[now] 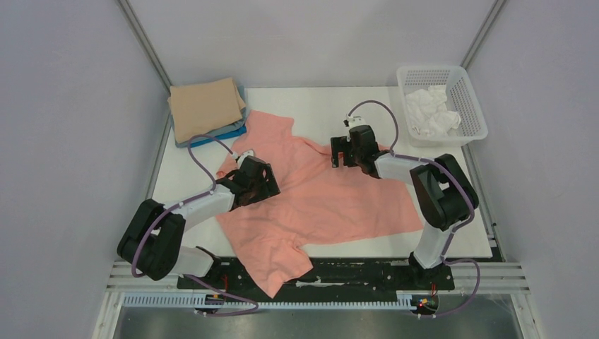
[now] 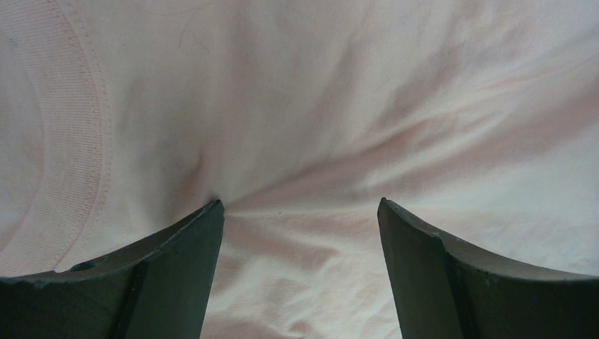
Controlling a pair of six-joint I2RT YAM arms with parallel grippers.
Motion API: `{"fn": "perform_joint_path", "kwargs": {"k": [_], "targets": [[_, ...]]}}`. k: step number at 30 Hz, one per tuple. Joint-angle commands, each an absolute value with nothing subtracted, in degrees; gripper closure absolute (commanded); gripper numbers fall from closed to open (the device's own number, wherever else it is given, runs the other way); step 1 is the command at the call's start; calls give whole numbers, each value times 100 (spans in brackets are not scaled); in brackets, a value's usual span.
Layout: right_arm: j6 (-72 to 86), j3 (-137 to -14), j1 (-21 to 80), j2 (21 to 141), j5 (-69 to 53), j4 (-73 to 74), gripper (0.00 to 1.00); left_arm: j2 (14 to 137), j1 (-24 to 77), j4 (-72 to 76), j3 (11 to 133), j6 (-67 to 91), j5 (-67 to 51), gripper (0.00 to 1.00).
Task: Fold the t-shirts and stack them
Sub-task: Flatten out the tshirt
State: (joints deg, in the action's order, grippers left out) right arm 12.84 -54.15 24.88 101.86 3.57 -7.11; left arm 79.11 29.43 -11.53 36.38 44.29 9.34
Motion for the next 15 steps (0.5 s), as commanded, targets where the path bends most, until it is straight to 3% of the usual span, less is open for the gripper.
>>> {"fn": "perform_joint_path", "kwargs": {"k": [1, 12, 15], "targets": [[1139, -6070, 2350, 10638, 1050, -929, 2, 7954, 2903, -1591, 3612, 4307, 1307, 13], [625, -8276, 1751, 11921, 2407, -1110, 2, 7972, 2848, -1503, 3530, 4233, 1352, 13], [459, -9165, 1579, 12211, 2381, -557, 2, 7941, 2848, -1477, 3536, 4212, 1272, 13]]}}
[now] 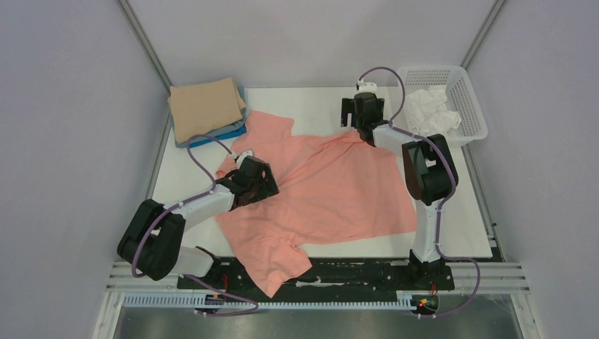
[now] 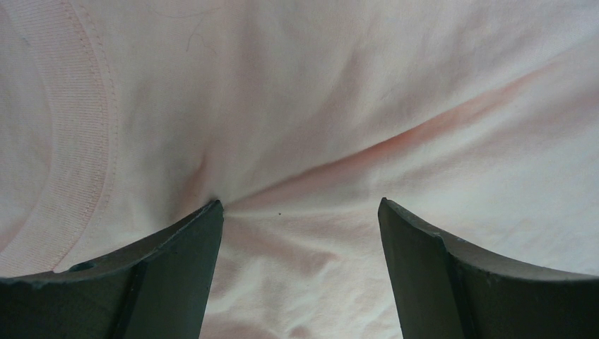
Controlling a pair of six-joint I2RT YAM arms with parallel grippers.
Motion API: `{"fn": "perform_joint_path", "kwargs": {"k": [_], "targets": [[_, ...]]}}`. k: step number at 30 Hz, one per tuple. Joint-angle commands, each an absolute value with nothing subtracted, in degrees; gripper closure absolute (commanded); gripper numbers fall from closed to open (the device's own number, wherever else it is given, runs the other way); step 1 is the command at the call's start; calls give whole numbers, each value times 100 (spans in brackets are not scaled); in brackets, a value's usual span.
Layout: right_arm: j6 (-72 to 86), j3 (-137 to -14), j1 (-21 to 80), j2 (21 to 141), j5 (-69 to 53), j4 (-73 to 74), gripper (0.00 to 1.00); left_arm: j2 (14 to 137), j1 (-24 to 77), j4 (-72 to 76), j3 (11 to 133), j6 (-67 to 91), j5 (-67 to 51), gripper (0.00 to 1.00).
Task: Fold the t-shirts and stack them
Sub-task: Flatten out the tshirt
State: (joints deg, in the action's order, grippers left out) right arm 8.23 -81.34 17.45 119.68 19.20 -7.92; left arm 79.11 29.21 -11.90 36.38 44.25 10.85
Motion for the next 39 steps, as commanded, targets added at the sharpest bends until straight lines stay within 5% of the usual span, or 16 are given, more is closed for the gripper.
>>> {"fn": "perform_joint_path", "kwargs": {"k": [1, 11, 16, 28, 39], "targets": [[435, -9278, 1554, 12185, 2302, -323, 2, 7907, 2852, -1451, 3537, 4201, 1216, 13], [836, -6195, 1908, 9678, 1045, -349, 2, 7455, 2856, -1485, 3805, 4058, 924, 12], [985, -5230, 2181, 9503, -216, -1154, 2, 7425, 2867, -1189, 3842, 4123, 509, 12], [764, -6987, 2063, 11387, 138, -1349, 2, 7940, 2870, -936, 3743, 4097, 595, 12], [867, -8681, 1291, 12513, -719, -2166, 2, 8040, 2853, -1141, 3857, 4072, 941, 12]]}}
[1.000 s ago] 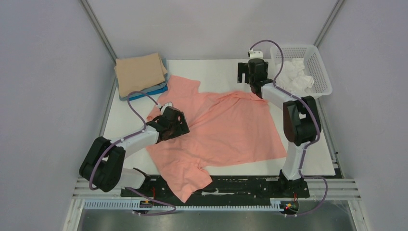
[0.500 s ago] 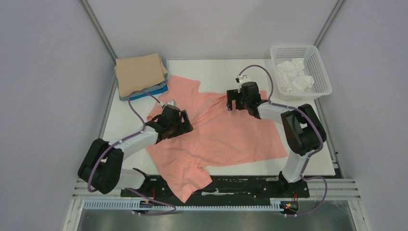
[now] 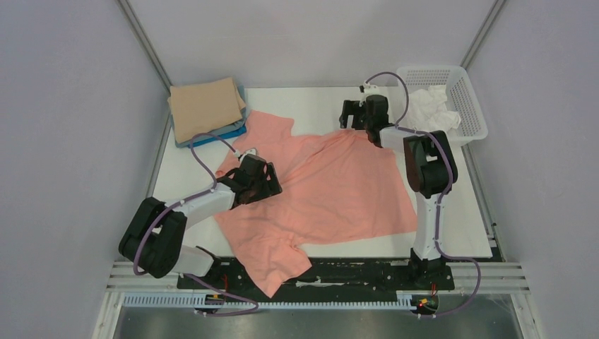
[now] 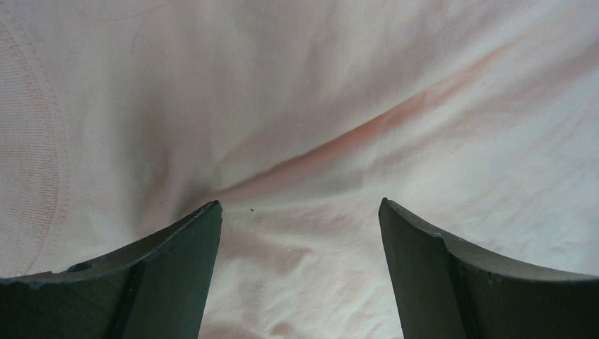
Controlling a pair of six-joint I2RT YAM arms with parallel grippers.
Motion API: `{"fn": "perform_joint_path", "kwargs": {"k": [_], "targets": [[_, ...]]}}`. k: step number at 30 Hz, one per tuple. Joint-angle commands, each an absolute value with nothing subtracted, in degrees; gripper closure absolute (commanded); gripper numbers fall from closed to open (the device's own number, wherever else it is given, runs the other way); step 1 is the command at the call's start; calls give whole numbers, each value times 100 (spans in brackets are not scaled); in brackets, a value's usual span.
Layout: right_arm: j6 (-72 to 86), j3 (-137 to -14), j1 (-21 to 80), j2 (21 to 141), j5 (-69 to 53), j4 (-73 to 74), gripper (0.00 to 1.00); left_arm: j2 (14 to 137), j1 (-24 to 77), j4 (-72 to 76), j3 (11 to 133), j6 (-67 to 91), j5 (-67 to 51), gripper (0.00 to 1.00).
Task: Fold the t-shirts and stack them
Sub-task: Flatten out the tshirt
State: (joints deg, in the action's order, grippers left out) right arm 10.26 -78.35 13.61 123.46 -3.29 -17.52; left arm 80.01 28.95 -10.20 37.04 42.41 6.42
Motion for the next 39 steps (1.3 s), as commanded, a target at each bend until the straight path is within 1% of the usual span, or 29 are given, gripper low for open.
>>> {"fn": "perform_joint_path", "kwargs": {"k": [1, 3, 6, 11, 14, 16, 20, 24, 28, 30, 33, 39], "targets": [[809, -8817, 1291, 12473, -840, -2002, 2, 7987, 2854, -1187, 3886, 4061, 962, 12], [686, -8721, 1296, 12199, -1032, -1836, 2, 7838, 2855, -1241, 3962, 4024, 1006, 12], [484, -7934, 1375, 11450, -943, -1773, 2, 7589, 2853, -1283, 4126, 3972, 1008, 12], [492, -6626, 1799, 10175, -40, -755, 2, 7333, 2813, -1380, 4377, 3963, 1437, 11], [714, -5565, 1969, 9593, 210, -751, 2, 7411, 2690, -1465, 4503, 4015, 1487, 11], [1004, -4815, 1979, 9199, 270, -899, 2, 7551, 2589, -1309, 4501, 4006, 1320, 9], [1166, -3913, 1995, 8598, 448, -991, 2, 8166, 2376, -1048, 4612, 4039, 893, 9], [1147, -3632, 1923, 8586, 947, -915, 2, 9036, 2296, -849, 4843, 4164, 438, 9], [1304, -3651, 1560, 8938, 538, -898, 2, 9764, 2281, -877, 5243, 4196, 334, 9], [1289, -3725, 1499, 9103, 564, -846, 2, 10050, 2284, -888, 5485, 4152, 344, 9], [1380, -3911, 1351, 9262, 912, -664, 2, 10538, 2258, -965, 5987, 4083, 268, 9], [1524, -4008, 889, 9351, 895, -732, 2, 11640, 2208, -1294, 7327, 3906, 26, 9]]}}
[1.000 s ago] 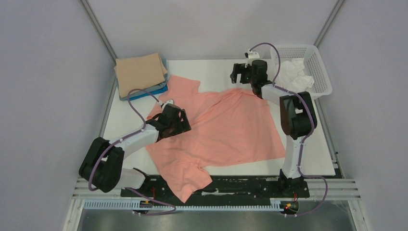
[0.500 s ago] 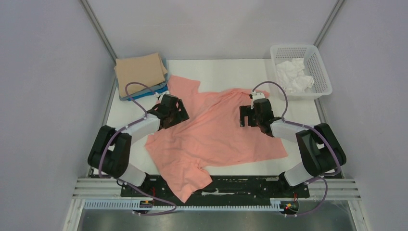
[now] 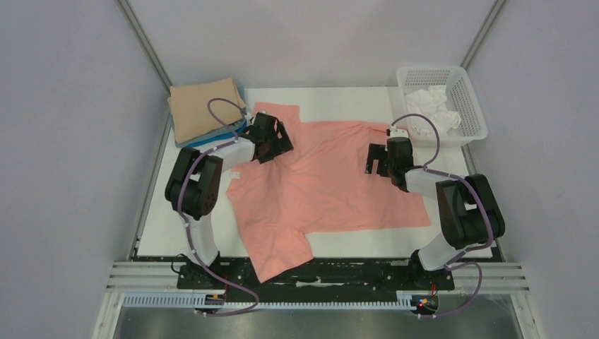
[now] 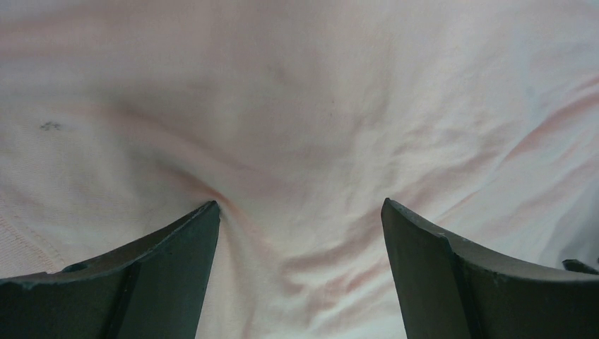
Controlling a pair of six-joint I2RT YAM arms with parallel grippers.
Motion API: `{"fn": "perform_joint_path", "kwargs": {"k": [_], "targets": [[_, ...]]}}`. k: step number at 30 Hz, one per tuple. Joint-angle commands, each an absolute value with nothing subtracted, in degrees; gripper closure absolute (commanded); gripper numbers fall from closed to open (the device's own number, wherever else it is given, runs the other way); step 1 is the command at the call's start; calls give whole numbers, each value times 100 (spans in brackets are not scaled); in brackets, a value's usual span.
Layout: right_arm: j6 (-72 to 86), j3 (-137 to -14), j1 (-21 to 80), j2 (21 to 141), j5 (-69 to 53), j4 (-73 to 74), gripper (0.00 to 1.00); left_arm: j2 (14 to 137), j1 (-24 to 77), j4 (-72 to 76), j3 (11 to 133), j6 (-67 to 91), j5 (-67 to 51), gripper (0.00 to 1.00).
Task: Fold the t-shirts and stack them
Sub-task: Flatten out the tshirt
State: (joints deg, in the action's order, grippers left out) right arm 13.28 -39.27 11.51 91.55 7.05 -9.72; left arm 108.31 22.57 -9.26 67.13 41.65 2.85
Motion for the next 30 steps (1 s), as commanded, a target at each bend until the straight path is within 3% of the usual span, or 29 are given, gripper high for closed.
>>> {"fn": "perform_joint_path", "kwargs": {"k": [1, 12, 18, 24, 30], "targets": [[1498, -4060, 864, 9419, 850, -799, 2, 11790, 2195, -1412, 7621, 3891, 26, 9], [1395, -4948, 859, 10234, 713, -1027, 2, 13304, 1839, -2066, 10051, 3729, -890, 9], [1221, -4984, 938, 9817, 891, -931, 2, 13395, 1802, -2216, 10652, 3644, -1228, 9], [1027, -4368, 1404, 8535, 1291, -643, 2, 12009, 2003, -2234, 9800, 3445, -1010, 9], [1437, -3150, 1521, 6943, 1342, -642, 2, 9643, 2600, -2086, 7253, 3625, -126, 9]]}}
